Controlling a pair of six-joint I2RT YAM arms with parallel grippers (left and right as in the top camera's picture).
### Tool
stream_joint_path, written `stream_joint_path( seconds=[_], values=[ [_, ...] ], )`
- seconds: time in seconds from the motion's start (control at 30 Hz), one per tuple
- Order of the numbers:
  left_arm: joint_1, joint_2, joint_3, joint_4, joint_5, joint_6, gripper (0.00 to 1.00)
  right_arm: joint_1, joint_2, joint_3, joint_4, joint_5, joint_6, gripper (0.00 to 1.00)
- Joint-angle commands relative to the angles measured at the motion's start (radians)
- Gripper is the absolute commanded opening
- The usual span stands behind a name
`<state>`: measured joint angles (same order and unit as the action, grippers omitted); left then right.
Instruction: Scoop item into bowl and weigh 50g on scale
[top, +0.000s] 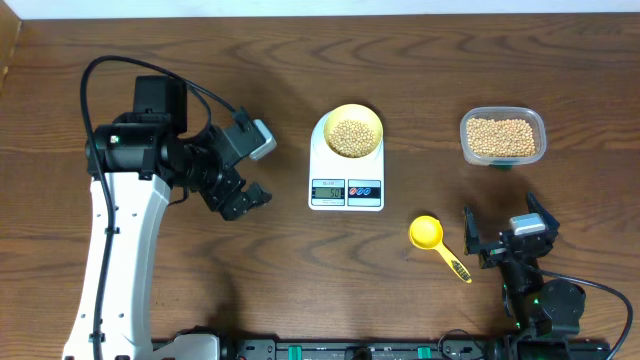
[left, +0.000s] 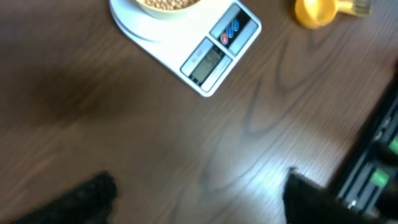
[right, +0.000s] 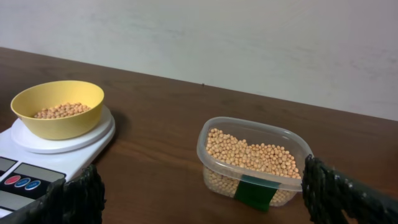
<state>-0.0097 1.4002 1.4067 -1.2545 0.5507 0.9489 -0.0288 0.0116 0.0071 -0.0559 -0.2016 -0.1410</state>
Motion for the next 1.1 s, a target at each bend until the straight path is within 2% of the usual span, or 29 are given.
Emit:
stream_joint_path(
  seconds=[0.0, 0.07, 0.1, 0.4, 0.7, 0.9, 1.07],
  values=[
    [-0.003, 0.001, -0.005, -0.013, 0.003, -0.008, 0.73, 0.003, -0.007, -0.001, -0.006, 0.008, -0.013, 0.99],
    [-0.003, 0.001, -0.005, -0.029, 0.008, -0.009, 0.73, 0.003, -0.007, -0.001, -0.006, 0.008, -0.013, 0.99],
    [-0.003, 0.001, -0.005, -0.032, 0.018, -0.012, 0.98, 0.003, -0.007, -0.001, -0.006, 0.008, -0.013, 0.99],
    [-0.003, -0.020, -0.005, -0.042, 0.084, -0.011, 0.98, 0.003, -0.007, -0.001, -0.006, 0.008, -0.013, 0.99],
    [-0.003, -0.247, -0.005, -0.079, 0.090, -0.016, 0.98, 0.003, -0.007, -0.001, -0.006, 0.008, -0.013, 0.99],
    [-0.003, -0.405, -0.005, -0.120, 0.044, -0.164, 0.98, 0.003, -0.007, -0.001, -0.006, 0.008, -0.013, 0.99],
    [-0.003, -0.510, -0.005, -0.167, 0.031, -0.223, 0.98, 0.003, -0.007, -0.001, -0.006, 0.008, -0.013, 0.99]
  ],
)
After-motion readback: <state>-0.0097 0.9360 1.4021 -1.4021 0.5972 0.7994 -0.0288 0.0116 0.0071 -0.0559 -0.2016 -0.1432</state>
